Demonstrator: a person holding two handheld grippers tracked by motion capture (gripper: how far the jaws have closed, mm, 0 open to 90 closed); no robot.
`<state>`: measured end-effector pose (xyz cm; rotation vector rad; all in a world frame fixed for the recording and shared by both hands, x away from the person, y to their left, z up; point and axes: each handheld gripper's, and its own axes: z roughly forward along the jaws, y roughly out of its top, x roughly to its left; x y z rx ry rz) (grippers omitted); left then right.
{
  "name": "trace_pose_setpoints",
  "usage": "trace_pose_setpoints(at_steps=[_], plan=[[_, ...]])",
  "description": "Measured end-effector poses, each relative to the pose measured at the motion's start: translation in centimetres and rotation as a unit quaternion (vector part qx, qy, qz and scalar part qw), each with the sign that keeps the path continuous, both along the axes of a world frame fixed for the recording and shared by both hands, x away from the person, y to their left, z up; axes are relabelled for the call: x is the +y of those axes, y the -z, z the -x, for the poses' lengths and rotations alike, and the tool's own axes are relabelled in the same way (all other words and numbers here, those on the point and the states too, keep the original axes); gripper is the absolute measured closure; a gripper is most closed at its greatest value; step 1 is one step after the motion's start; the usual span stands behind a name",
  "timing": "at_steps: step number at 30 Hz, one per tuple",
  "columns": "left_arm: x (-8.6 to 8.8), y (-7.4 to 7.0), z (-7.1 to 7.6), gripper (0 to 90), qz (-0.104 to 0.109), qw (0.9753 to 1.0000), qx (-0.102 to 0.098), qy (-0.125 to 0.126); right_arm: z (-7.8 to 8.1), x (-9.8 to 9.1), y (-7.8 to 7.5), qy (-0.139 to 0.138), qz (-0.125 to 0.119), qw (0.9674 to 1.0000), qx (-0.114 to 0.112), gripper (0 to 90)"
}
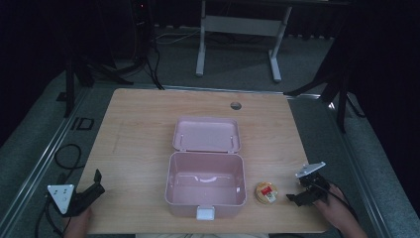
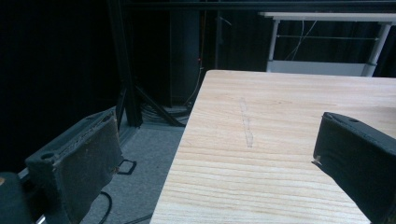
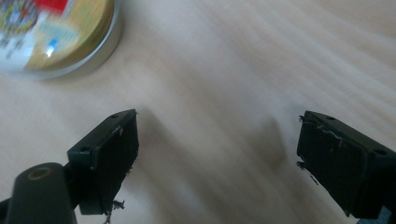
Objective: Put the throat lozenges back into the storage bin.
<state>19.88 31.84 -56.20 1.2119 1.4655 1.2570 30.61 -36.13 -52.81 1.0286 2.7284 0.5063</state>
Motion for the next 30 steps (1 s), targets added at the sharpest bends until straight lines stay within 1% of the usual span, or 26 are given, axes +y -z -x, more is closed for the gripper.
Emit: trace_pose_setpoints(at_steps=[1, 3, 4, 5, 7, 9, 10, 11, 13, 14, 16, 18, 22, 25, 27, 29, 30], plan=[[0.0, 0.0, 0.0, 1.2, 0.0, 1.0, 0.0, 0.0, 0.0, 0.1, -0.1, -0.009, 0.011, 0.9999, 0.002, 12.5], [0.0, 0.0, 0.0, 1.2, -0.002, 1.0, 0.001, 0.0, 0.0, 0.3, -0.3, -0.021, 0.023, 0.9991, 0.027, 12.5], [0.0, 0.0, 0.0, 1.2, -0.002, 1.0, 0.001, 0.0, 0.0, 0.4, -0.4, -0.029, 0.037, 0.9984, 0.03, 12.5], [0.0, 0.0, 0.0, 1.2, -0.002, 1.0, 0.001, 0.0, 0.0, 0.5, -0.5, -0.039, 0.049, 0.9971, 0.044, 12.4], [0.0, 0.0, 0.0, 1.2, -0.002, 1.0, 0.002, 0.0, 0.0, 0.8, -0.7, -0.049, 0.069, 0.995, 0.053, 12.5], [0.0, 0.0, 0.0, 1.2, -0.003, 1.0, 0.002, 0.0, 0.0, 1.2, -0.8, -0.063, 0.08, 0.9921, 0.073, 12.4], [0.0, 0.0, 0.0, 1.2, -0.003, 1.0, 0.002, 0.0, 0.0, 1.4, -0.9, -0.069, 0.09, 0.9906, 0.077, 12.5], [0.0, 0.0, 0.0, 1.2, -0.003, 1.0, 0.002, -0.001, 0.0, 1.6, -1.0, -0.076, 0.095, 0.9889, 0.086, 12.4], [0.0, 0.0, 0.0, 1.2, -0.002, 1.0, 0.002, 0.0, -0.1, 1.9, -1.1, -0.093, 0.113, 0.9845, 0.097, 12.5], [0.0, 0.0, 0.0, 1.2, -0.002, 1.0, 0.002, 0.0, -0.2, 2.2, -1.1, -0.104, 0.12, 0.9811, 0.112, 12.5], [0.0, 0.0, 0.0, 1.2, -0.002, 1.0, 0.001, 0.0, -0.2, 2.6, -1.2, -0.118, 0.133, 0.9761, 0.126, 12.5], [0.0, 0.0, 0.0, 1.2, -0.001, 1.0, 0.001, 0.0, -0.3, 3.1, -1.3, -0.133, 0.15, 0.9698, 0.139, 12.5], [0.0, 0.0, 0.0, 1.2, -0.002, 1.0, 0.001, 0.001, -0.4, 3.9, -1.5, -0.151, 0.162, 0.9637, 0.149, 12.8], [0.0, 0.0, 0.0, 1.2, -0.001, 1.0, 0.001, 0.001, -0.6, 4.5, -1.6, -0.159, 0.166, 0.9607, 0.156, 12.9], [0.0, 0.0, 0.0, 1.2, -0.001, 1.0, 0.001, 0.001, -0.7, 4.9, -1.7, -0.168, 0.172, 0.959, 0.15, 13.2], [0.0, 0.0, 0.0, 1.2, -0.001, 1.0, 0.0, 0.001, -0.5, 5.4, -1.7, -0.186, 0.188, 0.9542, 0.14, 13.4], [0.0, 0.0, 0.0, 1.2, -0.001, 1.0, 0.0, 0.001, -0.5, 5.6, -1.7, -0.19, 0.189, 0.953, 0.141, 13.4]])
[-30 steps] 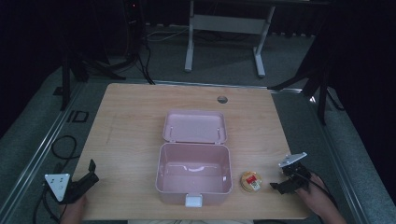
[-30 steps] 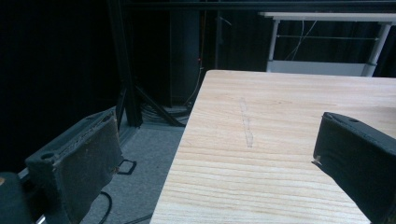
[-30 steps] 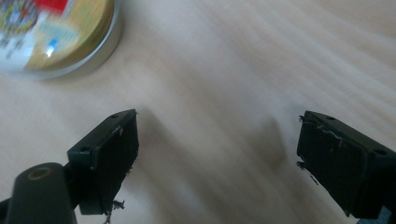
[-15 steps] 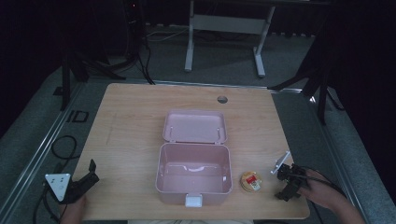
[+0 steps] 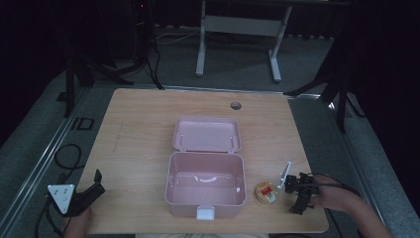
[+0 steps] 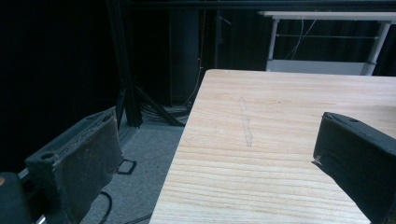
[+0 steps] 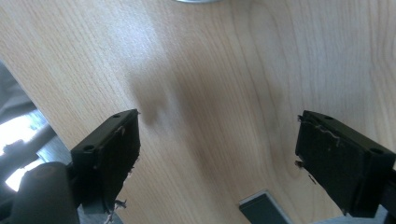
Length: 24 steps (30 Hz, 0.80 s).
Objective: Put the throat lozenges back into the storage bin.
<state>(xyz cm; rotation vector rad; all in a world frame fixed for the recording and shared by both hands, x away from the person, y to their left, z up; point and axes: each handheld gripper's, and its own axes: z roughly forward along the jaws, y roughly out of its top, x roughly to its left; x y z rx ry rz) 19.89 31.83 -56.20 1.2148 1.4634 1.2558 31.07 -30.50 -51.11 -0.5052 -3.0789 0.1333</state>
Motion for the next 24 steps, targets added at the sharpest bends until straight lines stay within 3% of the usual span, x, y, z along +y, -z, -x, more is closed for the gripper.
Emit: trace_pose_setpoints(at_steps=[5, 15, 24], plan=[[0.0, 0.0, 0.0, 1.2, 0.0, 1.0, 0.0, 0.0, 0.0, 1.2, -0.3, -0.022, -0.002, 0.9997, -0.012, 13.6], [0.0, 0.0, 0.0, 1.2, 0.001, 1.0, -0.001, 0.001, -0.6, 3.7, -0.1, -0.056, -0.019, 0.9982, -0.01, 14.6], [0.0, 0.0, 0.0, 1.2, 0.001, 1.0, -0.001, 0.002, -1.3, 5.6, 0.5, -0.076, -0.017, 0.9969, -0.012, 15.3]])
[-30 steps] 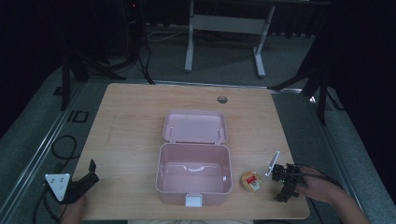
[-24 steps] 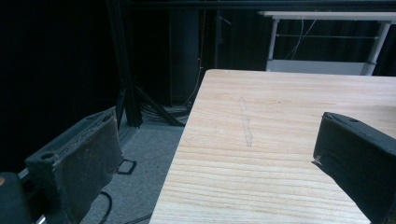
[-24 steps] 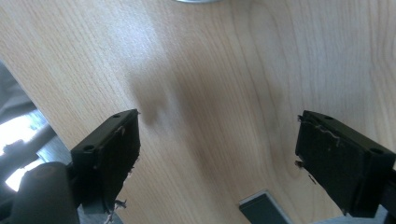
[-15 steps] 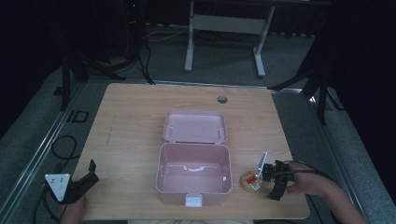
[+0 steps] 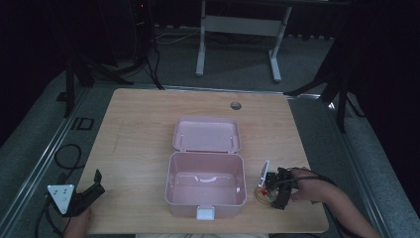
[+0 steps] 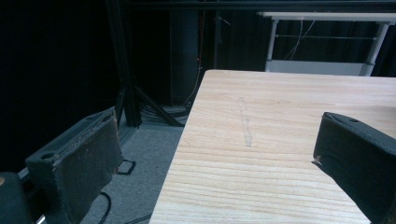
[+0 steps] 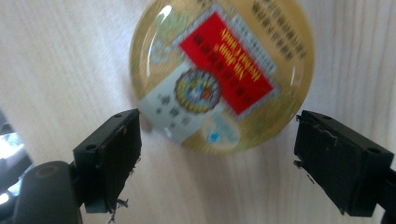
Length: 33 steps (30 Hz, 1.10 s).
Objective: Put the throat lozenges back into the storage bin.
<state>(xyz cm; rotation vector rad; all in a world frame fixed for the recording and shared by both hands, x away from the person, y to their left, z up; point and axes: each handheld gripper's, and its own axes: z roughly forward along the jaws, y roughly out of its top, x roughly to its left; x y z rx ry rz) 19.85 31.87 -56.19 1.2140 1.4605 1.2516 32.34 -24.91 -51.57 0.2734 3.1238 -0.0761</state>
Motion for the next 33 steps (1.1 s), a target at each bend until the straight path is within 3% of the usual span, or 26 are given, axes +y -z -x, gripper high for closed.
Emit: trace_pose_setpoints(at_steps=[19, 26, 33], plan=[[0.0, 0.0, 0.0, 1.2, 0.001, 1.0, 0.0, 0.001, -1.1, 2.8, 0.4, -0.028, -0.002, 0.9995, 0.012, 19.1], [0.0, 0.0, 0.0, 1.2, 0.0, 1.0, 0.0, 0.001, -1.0, 2.9, -0.2, -0.027, 0.002, 0.9996, 0.01, 19.6], [0.0, 0.0, 0.0, 1.2, 0.0, 1.0, 0.001, 0.0, -1.1, 2.7, -1.9, -0.017, 0.003, 0.9998, 0.01, 19.7]])
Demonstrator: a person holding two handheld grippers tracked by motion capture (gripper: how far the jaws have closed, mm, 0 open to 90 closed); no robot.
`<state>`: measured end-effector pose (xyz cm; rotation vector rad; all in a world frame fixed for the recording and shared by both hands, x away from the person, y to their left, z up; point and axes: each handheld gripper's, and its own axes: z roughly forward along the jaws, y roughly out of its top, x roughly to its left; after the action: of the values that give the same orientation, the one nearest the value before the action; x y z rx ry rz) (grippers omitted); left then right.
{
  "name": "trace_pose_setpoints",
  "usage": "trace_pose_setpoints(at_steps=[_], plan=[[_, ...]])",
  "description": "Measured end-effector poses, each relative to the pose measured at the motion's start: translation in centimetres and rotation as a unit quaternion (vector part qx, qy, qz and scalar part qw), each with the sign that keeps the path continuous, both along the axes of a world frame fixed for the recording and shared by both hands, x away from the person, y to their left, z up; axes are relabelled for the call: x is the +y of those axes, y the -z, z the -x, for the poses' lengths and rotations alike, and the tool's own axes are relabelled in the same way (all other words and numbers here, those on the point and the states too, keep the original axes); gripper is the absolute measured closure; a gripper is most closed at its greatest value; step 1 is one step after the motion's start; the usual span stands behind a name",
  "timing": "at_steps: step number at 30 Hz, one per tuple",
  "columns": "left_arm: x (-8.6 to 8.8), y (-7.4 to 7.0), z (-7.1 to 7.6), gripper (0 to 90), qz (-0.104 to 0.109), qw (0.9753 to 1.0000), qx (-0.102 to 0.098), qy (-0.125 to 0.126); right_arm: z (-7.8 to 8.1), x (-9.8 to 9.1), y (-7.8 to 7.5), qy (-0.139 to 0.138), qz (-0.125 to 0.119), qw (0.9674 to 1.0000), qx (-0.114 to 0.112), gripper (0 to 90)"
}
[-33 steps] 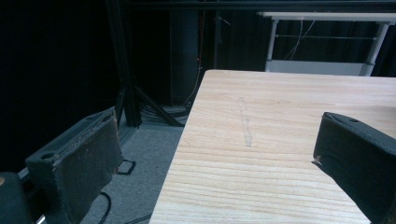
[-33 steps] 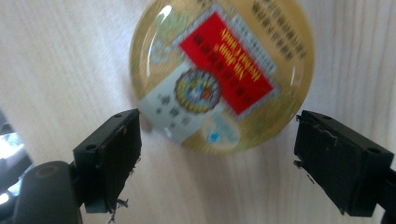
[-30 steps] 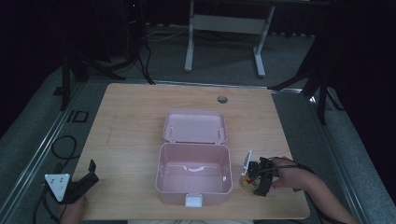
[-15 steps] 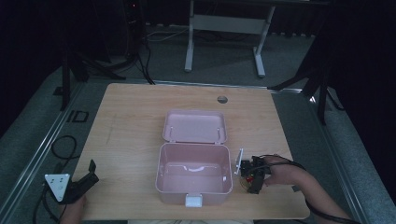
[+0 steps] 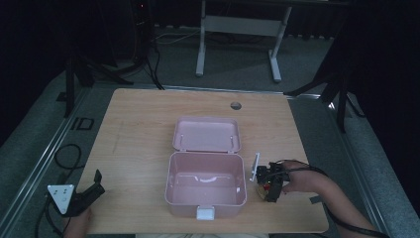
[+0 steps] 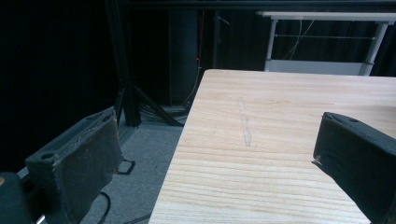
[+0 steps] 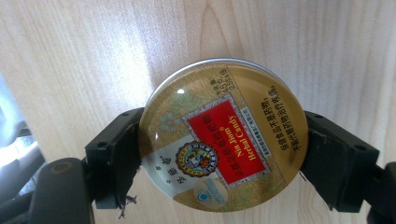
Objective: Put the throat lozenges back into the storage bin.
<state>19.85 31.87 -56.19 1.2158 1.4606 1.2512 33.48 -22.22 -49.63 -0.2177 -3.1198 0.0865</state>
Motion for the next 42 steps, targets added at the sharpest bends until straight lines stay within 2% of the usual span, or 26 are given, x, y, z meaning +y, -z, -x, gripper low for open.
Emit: trace_pose_setpoints(at_steps=[6, 12, 17, 24, 35, 42], plan=[[0.0, 0.0, 0.0, 1.2, 0.0, 1.0, 0.0, 0.0, 0.1, 0.0, -1.4, 0.007, 0.01, 0.9999, 0.01, 19.8], [0.0, 0.0, 0.0, 1.2, 0.0, 1.0, 0.0, 0.0, 0.3, 0.2, -3.2, 0.013, 0.01, 0.9998, 0.012, 19.9], [0.0, 0.0, 0.0, 1.2, 0.0, 1.0, 0.0, 0.0, 0.6, 0.4, -4.8, 0.011, 0.005, 0.9998, 0.016, 19.9], [0.0, 0.0, 0.0, 1.2, 0.0, 1.0, 0.0, 0.0, 1.2, 0.6, -7.0, 0.008, 0.011, 0.9997, 0.018, 19.9], [0.0, 0.0, 0.0, 1.2, 0.001, 1.0, 0.0, 0.0, 1.6, 1.7, -11.7, -0.002, -0.015, 0.9999, -0.005, 19.9], [0.0, 0.0, 0.0, 1.2, 0.001, 1.0, -0.001, 0.001, 1.8, 3.0, -12.6, -0.007, -0.015, 0.9999, 0.002, 20.0]])
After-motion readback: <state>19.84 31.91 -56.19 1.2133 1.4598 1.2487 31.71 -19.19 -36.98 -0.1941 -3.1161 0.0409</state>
